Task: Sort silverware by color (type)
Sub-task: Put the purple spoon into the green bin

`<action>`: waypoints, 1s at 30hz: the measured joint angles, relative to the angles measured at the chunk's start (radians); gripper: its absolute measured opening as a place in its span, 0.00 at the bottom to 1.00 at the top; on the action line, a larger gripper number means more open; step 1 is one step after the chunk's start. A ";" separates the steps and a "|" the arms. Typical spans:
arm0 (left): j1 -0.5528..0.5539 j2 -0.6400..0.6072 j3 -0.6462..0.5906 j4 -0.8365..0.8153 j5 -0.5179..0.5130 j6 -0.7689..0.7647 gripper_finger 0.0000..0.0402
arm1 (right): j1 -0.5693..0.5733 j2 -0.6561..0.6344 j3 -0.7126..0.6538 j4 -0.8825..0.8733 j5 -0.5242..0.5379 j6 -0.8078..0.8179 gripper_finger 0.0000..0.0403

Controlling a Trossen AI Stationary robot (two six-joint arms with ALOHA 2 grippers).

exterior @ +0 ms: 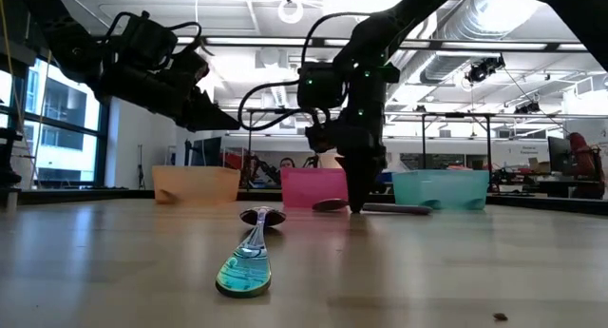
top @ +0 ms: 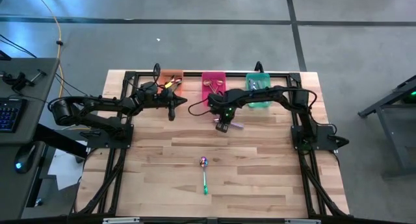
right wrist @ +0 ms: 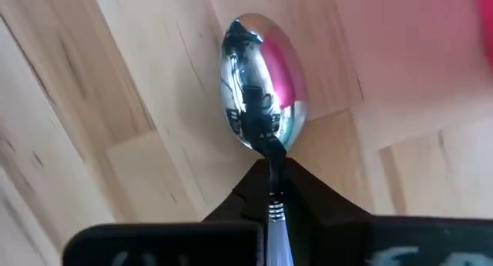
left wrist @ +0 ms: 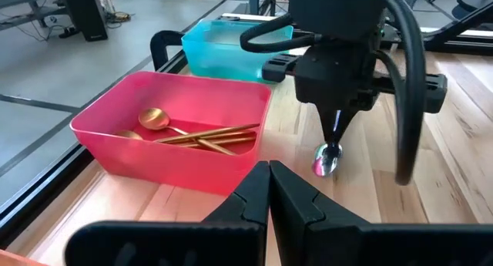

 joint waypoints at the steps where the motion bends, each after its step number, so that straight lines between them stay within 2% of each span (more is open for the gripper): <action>1: 0.000 0.000 0.000 -0.002 0.000 0.000 0.00 | 0.002 0.001 0.005 -0.004 -0.008 0.030 0.01; 8: 0.000 0.000 0.000 -0.030 0.000 0.000 0.00 | 0.041 -0.046 0.024 -0.004 -0.058 0.147 0.00; 16: 0.000 0.000 -0.020 -0.032 -0.003 0.000 0.00 | 0.038 -0.171 0.025 0.005 0.032 0.189 0.00; 23: 0.000 0.000 -0.021 -0.029 -0.006 -0.007 0.00 | -0.032 -0.297 0.027 -0.084 0.108 0.235 0.00; 30: 0.000 0.000 -0.021 -0.028 -0.006 -0.008 0.00 | 0.044 -0.265 0.027 -0.066 0.144 0.236 0.02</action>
